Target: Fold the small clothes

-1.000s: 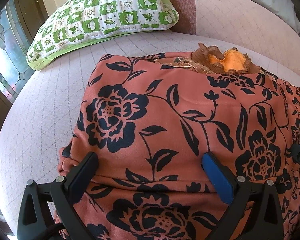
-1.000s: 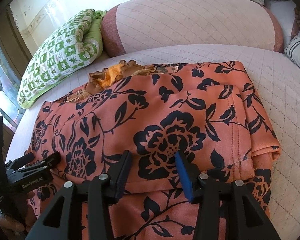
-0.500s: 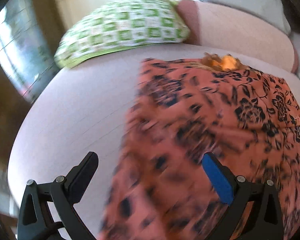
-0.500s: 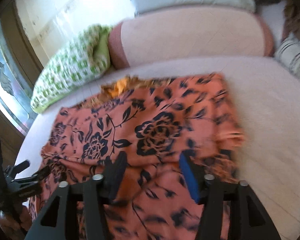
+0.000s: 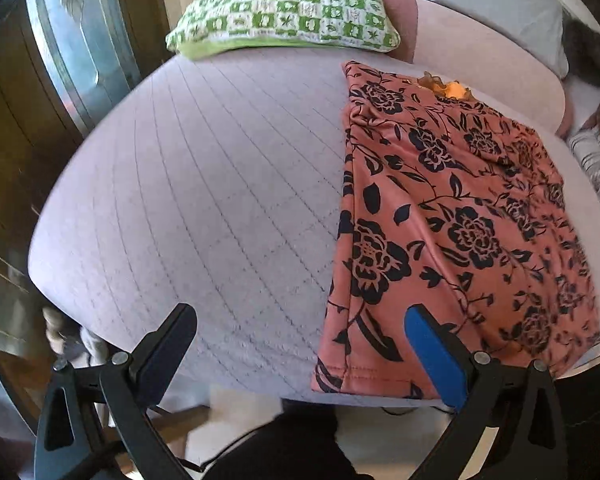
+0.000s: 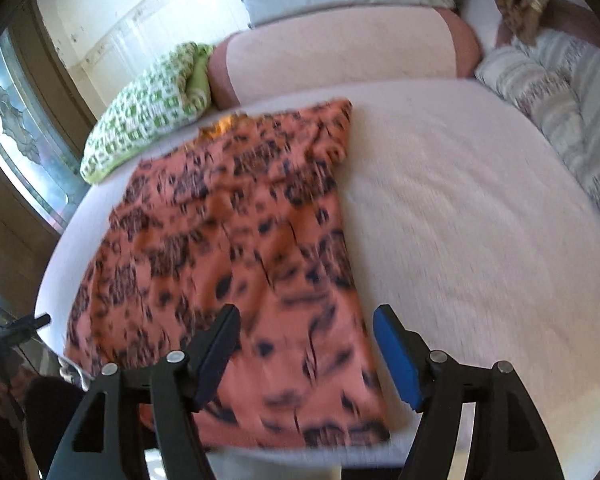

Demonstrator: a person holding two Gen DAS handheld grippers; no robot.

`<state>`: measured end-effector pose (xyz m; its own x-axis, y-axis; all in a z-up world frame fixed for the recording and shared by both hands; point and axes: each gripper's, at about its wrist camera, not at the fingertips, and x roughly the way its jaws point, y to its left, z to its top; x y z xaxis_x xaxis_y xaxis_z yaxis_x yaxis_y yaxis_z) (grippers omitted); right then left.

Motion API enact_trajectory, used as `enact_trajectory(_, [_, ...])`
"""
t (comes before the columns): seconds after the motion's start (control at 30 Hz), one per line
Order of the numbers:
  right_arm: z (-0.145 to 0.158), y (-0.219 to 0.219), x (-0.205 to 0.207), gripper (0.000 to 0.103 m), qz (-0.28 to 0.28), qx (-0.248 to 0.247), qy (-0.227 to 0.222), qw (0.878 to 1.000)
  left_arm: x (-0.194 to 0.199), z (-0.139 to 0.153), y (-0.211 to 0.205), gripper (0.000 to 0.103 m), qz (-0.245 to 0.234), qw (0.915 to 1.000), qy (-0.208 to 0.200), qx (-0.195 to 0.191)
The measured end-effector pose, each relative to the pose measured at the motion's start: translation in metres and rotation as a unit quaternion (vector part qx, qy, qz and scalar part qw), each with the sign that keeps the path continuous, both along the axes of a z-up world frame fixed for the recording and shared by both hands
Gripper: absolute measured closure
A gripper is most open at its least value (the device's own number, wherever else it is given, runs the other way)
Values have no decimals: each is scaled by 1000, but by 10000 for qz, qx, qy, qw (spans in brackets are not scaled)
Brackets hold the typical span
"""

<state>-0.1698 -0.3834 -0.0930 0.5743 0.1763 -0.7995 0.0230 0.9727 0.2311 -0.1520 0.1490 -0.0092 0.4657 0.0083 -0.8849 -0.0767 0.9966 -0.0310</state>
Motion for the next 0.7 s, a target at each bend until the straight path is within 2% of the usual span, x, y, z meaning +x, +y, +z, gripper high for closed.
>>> enact_trajectory(0.1, [-8,0,-13,31,-111,168,146,9997,6,-6,7,1,103,9993,266,-240])
enact_trajectory(0.17, [-9,2,-16,31,-116,195,182,9996,11,-14,8,7,101,9976,562,-402])
enact_trajectory(0.2, [-9,3,-18,31,-128,182,177,9996,13,-19,6,17,100,9965,702,-449])
enact_trajectory(0.27, [-8,5,-19,31,-145,197,165,9996,18,-27,4,26,97,9937,907,-646])
enact_trajectory(0.3, [-8,7,-18,31,-150,225,167,9995,22,-33,2,34,86,9923,984,-748])
enact_trajectory(0.33, [-8,8,-18,31,-144,251,176,9994,23,-37,1,44,117,9916,1042,-756])
enact_trajectory(0.37, [-9,10,-17,31,-133,264,193,9994,26,-42,0,48,184,9907,1122,-744])
enact_trajectory(0.43, [-12,12,-15,31,-141,253,235,9993,31,-50,0,66,237,9887,1180,-896])
enact_trajectory(0.5, [-15,11,-15,31,-176,251,275,9992,32,-53,0,72,264,9884,1143,-967])
enact_trajectory(0.57, [-20,8,-13,31,-260,243,333,9988,29,-51,-3,87,123,9889,1027,-1062])
enact_trajectory(0.6, [-22,6,-13,31,-306,243,336,9987,28,-51,-6,90,48,9887,1016,-1099])
enact_trajectory(0.7, [-26,0,-10,31,-421,275,344,9981,24,-48,-15,90,-136,9914,892,-953])
